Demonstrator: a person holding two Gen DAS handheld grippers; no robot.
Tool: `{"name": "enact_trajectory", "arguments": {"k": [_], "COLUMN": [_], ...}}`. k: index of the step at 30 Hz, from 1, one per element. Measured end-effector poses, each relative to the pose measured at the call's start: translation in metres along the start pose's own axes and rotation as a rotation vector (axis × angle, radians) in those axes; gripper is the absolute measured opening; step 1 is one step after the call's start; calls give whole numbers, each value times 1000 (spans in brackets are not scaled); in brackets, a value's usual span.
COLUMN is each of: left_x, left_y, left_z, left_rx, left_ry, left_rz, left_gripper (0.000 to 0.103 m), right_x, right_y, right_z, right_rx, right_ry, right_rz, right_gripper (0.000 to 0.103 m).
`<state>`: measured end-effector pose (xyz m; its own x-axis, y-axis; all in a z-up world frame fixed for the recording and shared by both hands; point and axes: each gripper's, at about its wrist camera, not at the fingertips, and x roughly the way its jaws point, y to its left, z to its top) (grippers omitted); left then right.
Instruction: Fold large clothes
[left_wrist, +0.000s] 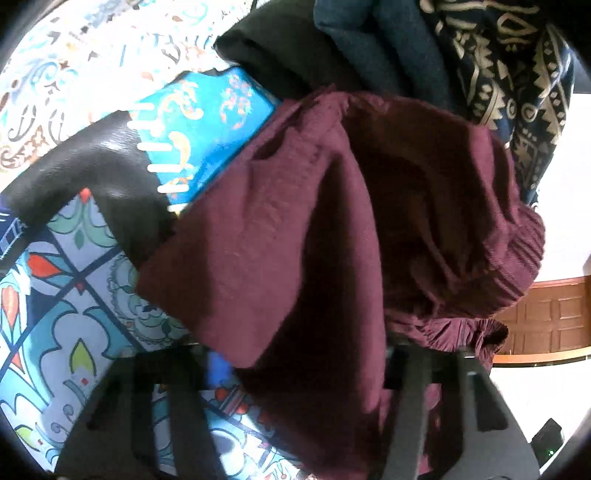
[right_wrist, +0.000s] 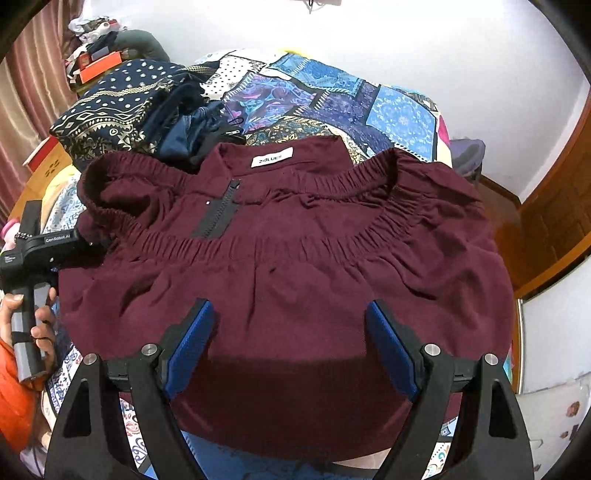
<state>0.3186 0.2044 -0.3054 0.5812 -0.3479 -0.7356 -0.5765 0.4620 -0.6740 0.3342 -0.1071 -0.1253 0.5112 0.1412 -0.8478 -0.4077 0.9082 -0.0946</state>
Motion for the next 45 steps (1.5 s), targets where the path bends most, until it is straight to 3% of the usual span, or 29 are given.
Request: {"name": "enact_trajectory", "arguments": {"k": [4, 7, 15, 23, 26, 31, 34, 39, 45], "left_x": [-21, -44, -132, -229, -248, -250, -243, -221, -181], "left_y": [-16, -38, -98, -131, -146, -154, -159, -166, -213], "left_z": [-9, -19, -48, -76, -85, -88, -88, -87, -106], "left_rx": [90, 185, 359, 477, 526, 555, 572, 612, 716], "left_ry": [-71, -150, -373, -541, -601, -634, -627, -619, -579], "left_rz": [34, 64, 6, -41, -12, 46, 90, 131, 130], "left_gripper": [19, 12, 9, 9, 9, 9, 9, 9, 9], "right_x": [-4, -9, -25, -21, -3, 40, 48, 27, -5], "right_y": [1, 3, 11, 62, 81, 114, 118, 82, 4], "right_z": [0, 0, 3, 0, -3, -11, -11, -4, -10], "right_rx": [0, -5, -10, -65, -24, 46, 59, 101, 213], "right_ry": [-2, -10, -24, 31, 113, 276, 309, 211, 78], "right_rz": [-2, 0, 36, 215, 341, 554, 591, 551, 433], "right_gripper": [82, 82, 82, 82, 82, 82, 82, 82, 82]}}
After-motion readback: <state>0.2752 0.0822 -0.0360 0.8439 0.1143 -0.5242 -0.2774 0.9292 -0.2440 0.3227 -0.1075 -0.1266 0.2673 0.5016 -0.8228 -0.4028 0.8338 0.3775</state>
